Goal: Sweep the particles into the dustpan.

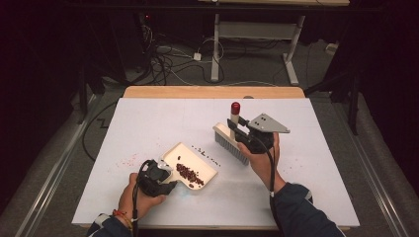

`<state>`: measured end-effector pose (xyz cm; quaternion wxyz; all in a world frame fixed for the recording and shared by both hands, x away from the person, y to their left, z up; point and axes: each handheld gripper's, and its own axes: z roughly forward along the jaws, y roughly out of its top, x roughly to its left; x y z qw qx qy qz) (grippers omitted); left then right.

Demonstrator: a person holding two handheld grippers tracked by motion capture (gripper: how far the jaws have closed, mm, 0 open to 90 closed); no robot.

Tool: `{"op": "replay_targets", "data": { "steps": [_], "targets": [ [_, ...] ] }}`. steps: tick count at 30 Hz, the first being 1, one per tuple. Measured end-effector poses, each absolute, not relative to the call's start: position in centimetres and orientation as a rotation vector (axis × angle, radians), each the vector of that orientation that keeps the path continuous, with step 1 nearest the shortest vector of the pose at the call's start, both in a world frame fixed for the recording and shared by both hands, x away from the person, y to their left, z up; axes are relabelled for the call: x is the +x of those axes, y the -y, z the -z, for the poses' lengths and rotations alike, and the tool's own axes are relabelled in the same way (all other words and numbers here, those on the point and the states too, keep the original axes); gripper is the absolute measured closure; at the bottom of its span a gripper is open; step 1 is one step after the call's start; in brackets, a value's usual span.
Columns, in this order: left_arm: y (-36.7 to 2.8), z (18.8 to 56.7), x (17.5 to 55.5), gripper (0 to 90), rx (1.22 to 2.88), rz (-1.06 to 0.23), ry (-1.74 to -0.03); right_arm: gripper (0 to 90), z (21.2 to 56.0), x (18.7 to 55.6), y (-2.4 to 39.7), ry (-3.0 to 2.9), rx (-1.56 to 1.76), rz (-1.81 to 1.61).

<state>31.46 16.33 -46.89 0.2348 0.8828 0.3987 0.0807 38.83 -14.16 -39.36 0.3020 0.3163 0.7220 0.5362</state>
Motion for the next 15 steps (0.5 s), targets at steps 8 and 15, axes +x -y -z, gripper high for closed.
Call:
{"op": "replay_targets", "data": {
  "steps": [8, 15],
  "targets": [
    [-16.3, 47.0, 31.5, 63.8, 2.428, -0.217, -1.089, 69.7, 39.5, 38.7, 13.5, -1.934, 0.826, -1.455],
    [-16.1, 47.1, 31.6, 63.8, 2.424, -0.220, -1.088, 69.4, 39.8, 38.2, 12.1, -1.954, 0.803, -1.473]
  ]
}}
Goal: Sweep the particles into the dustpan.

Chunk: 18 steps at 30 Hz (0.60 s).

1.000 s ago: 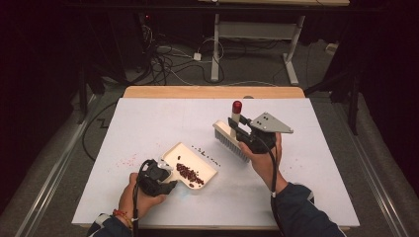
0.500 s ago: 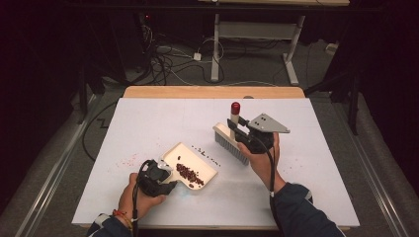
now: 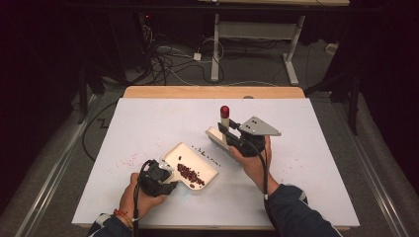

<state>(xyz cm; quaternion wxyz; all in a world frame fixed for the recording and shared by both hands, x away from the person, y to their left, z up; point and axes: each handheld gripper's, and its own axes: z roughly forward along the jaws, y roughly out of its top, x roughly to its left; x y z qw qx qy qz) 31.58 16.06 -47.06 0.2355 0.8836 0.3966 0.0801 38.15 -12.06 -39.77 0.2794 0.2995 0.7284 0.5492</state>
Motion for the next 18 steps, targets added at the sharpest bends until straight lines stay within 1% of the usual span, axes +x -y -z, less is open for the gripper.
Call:
{"op": "replay_targets", "data": {
  "steps": [18],
  "targets": [
    [-15.6, 46.9, 31.5, 63.8, 2.427, -0.218, -1.076, 69.0, 40.0, 34.8, 8.6, -2.049, 0.666, -1.527]
  ]
}}
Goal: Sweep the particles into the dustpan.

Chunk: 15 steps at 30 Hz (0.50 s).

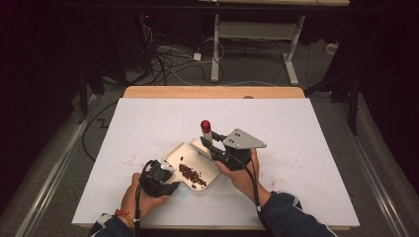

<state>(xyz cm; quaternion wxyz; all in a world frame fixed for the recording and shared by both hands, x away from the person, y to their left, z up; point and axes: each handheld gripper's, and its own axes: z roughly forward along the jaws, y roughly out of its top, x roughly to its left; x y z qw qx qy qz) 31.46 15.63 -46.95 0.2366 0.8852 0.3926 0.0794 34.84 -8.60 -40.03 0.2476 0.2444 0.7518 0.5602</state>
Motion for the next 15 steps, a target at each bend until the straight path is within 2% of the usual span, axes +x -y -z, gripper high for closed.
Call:
{"op": "replay_targets", "data": {
  "steps": [15],
  "targets": [
    [-15.8, 46.9, 31.4, 63.8, 2.425, -0.214, -1.073, 69.8, 39.1, 33.5, 8.0, -2.094, 0.632, -1.584]
  ]
}}
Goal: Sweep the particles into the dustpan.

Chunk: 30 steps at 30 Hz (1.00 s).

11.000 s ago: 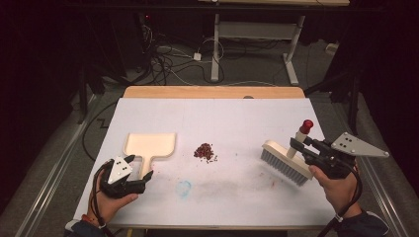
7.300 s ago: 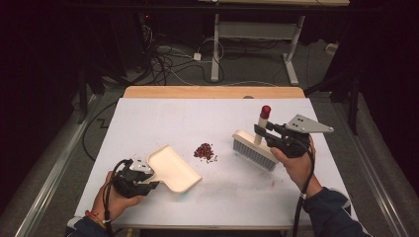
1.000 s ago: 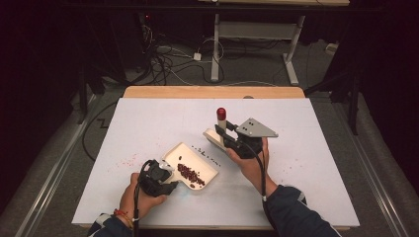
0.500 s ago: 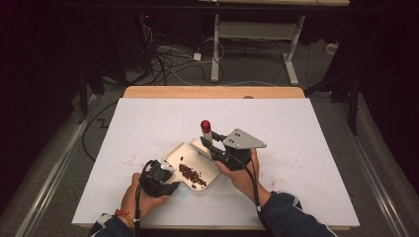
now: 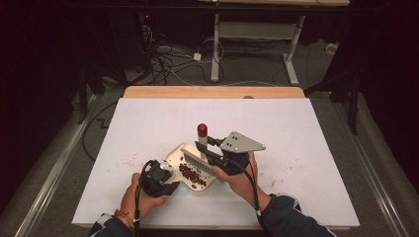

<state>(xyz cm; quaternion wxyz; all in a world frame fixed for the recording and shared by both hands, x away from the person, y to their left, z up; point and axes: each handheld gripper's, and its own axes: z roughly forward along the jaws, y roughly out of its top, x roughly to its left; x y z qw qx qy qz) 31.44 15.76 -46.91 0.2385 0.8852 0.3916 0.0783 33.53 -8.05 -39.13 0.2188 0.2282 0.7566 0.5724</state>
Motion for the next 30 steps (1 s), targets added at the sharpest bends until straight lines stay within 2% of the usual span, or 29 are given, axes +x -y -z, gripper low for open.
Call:
{"op": "replay_targets", "data": {
  "steps": [16, 30],
  "targets": [
    [-16.3, 47.0, 31.6, 63.8, 2.420, -0.198, -1.077, 69.8, 37.8, 36.0, 10.5, -1.966, 0.675, -1.563],
    [-17.8, 46.9, 32.4, 63.7, 2.403, -0.170, -1.121, 69.8, 39.9, 40.3, 7.7, -2.008, 0.639, -1.479]
  ]
}}
